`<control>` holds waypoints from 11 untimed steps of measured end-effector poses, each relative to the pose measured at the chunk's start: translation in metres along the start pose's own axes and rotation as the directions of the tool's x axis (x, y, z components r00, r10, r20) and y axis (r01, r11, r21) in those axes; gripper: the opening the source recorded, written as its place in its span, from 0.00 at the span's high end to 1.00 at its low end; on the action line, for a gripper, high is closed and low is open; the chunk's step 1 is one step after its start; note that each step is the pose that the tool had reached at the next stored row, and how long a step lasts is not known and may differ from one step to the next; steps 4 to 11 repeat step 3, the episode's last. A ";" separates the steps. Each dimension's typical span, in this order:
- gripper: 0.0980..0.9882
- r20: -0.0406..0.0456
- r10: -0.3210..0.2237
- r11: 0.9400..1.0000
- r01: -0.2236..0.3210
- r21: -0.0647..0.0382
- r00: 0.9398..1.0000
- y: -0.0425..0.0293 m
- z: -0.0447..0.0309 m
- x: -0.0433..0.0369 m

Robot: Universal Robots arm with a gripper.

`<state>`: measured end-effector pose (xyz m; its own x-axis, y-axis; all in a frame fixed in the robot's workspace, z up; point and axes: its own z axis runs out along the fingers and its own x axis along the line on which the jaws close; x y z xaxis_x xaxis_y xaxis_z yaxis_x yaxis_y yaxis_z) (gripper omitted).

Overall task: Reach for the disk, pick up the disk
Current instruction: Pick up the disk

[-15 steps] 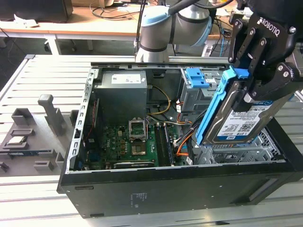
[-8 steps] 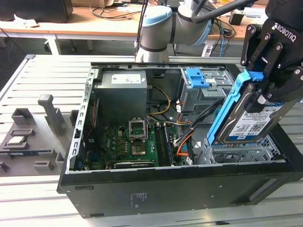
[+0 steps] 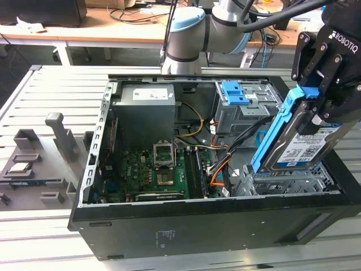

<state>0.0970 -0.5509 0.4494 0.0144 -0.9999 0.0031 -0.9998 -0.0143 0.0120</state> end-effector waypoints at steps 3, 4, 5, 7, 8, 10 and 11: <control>0.70 0.000 0.000 1.000 0.000 0.000 1.000 0.0000 0.0001 0.0000; 0.70 0.000 0.000 1.000 0.000 0.000 1.000 0.0000 0.0001 0.0000; 0.70 0.000 0.000 1.000 0.000 0.000 1.000 0.0000 0.0001 0.0000; 0.70 0.000 0.000 1.000 0.000 0.000 1.000 0.0000 0.0001 0.0000; 0.70 0.000 0.000 1.000 0.000 0.000 1.000 0.0000 0.0001 0.0000; 0.70 0.000 0.000 1.000 0.000 0.000 1.000 0.0000 0.0001 0.0000; 0.70 0.000 0.000 1.000 0.000 0.000 1.000 0.0000 0.0001 0.0000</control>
